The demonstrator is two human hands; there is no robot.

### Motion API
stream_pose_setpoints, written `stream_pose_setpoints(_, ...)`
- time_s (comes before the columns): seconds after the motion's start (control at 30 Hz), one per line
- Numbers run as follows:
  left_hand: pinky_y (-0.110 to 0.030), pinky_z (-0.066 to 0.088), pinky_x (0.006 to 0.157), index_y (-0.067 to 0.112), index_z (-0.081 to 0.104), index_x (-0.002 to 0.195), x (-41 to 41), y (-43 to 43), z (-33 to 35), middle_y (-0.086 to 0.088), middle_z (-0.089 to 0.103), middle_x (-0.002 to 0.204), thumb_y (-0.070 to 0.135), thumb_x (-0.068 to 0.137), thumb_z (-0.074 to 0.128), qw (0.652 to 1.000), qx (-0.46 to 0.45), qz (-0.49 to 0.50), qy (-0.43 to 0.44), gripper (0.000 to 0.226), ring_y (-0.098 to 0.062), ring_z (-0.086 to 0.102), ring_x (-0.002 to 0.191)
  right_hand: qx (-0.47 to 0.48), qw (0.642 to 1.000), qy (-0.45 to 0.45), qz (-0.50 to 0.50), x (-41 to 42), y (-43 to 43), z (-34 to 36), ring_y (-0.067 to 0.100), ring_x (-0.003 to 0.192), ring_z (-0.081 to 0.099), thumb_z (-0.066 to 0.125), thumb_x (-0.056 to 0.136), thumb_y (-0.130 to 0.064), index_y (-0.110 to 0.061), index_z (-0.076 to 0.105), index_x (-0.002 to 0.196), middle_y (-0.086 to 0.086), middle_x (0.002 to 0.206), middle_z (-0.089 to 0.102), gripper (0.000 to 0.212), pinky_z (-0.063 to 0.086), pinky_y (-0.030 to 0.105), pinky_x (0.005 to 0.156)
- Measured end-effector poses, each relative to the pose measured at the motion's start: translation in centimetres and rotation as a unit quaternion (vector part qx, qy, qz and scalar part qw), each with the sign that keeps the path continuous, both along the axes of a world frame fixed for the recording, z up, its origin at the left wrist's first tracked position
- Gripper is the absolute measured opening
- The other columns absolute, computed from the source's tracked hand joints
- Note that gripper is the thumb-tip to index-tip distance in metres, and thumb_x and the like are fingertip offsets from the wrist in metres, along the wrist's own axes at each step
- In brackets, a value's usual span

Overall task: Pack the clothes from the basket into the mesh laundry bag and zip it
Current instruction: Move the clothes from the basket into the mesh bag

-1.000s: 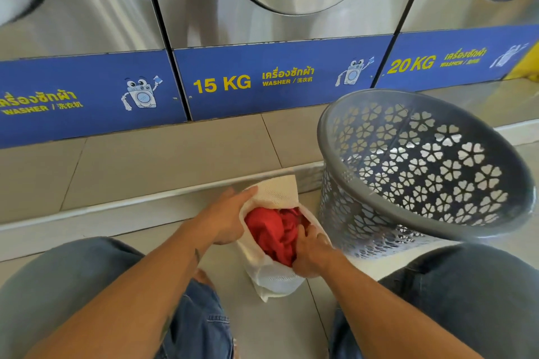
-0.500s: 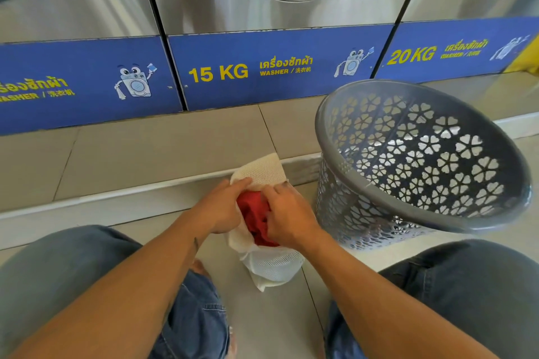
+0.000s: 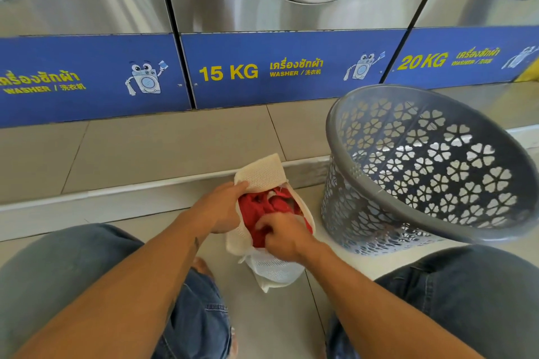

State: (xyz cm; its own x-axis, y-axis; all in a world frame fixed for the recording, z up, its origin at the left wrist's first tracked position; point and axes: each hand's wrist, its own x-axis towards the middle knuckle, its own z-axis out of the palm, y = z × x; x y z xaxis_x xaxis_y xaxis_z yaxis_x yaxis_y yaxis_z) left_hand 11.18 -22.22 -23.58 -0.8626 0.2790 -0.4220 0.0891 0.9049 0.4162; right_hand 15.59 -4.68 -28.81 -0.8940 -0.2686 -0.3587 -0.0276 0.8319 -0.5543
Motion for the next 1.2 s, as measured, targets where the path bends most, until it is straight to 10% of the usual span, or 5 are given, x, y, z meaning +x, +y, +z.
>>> stream_pose_setpoints(0.2, -0.037, 0.040, 0.107, 0.030, 0.035, 0.149, -0.6, 0.9, -0.1, -0.001, 0.036, 0.154, 0.020, 0.091, 0.050, 0.999, -0.017, 0.001, 0.029, 0.061, -0.027, 0.040, 0.136, 0.135, 0.989, 0.026, -0.048, -0.2, 2.2, 2.1, 0.029, 0.088, 0.060, 0.052, 0.081, -0.011, -0.016, 0.060, 0.092, 0.004, 0.096, 0.062, 0.014, 0.050, 0.036, 0.074)
stream_pose_setpoints(0.43, -0.038, 0.045, 0.102, 0.036, 0.044, 0.144, -0.9, 1.2, -0.6, -0.004, 0.046, 0.148, 0.014, 0.087, 0.051, 0.999, -0.008, 0.011, 0.036, 0.062, -0.028, 0.048, 0.130, 0.111, 0.979, -0.170, -0.026, 0.7, 3.2, -1.4, 0.033, 0.135, 0.045, 0.048, 0.090, -0.015, -0.008, 0.041, 0.144, 0.016, 0.152, 0.038, 0.056, 0.039, 0.039, 0.112)
stream_pose_setpoints(0.77, -0.034, 0.048, 0.099, 0.038, 0.046, 0.142, -1.3, 1.1, -0.8, -0.002, 0.044, 0.149, 0.014, 0.089, 0.047, 0.997, 0.042, 0.056, 0.032, 0.058, -0.027, 0.049, 0.128, -0.039, 0.983, -0.140, -0.114, -0.3, 2.5, 0.1, 0.019, 0.099, 0.057, 0.049, 0.081, -0.003, -0.014, 0.062, 0.117, 0.001, 0.111, 0.061, 0.039, 0.048, 0.029, 0.082)
stream_pose_setpoints(0.93, -0.034, 0.047, 0.098, 0.035, 0.054, 0.136, -1.7, 1.5, -0.7, 0.000, 0.048, 0.145, 0.018, 0.084, 0.053, 0.988, 0.108, 0.111, 0.003, 0.055, -0.024, 0.053, 0.124, 0.004, 0.983, 0.069, -0.169, -1.6, 2.2, 1.9, 0.021, 0.074, 0.057, 0.048, 0.081, -0.005, -0.013, 0.057, 0.087, 0.000, 0.082, 0.059, 0.013, 0.044, 0.033, 0.057)
stream_pose_setpoints(1.2, -0.027, 0.049, 0.068, 0.028, 0.066, 0.113, -2.7, 1.4, -1.2, 0.000, 0.065, 0.104, 0.008, 0.083, 0.054, 0.949, 0.220, 0.225, -0.013, 0.037, -0.016, 0.061, 0.079, 0.094, 0.994, 0.050, 0.013, -0.9, -0.3, -3.2, 0.026, 0.154, 0.014, 0.047, 0.086, -0.038, -0.017, 0.015, 0.160, 0.002, 0.168, 0.017, 0.084, 0.023, 0.055, 0.122)
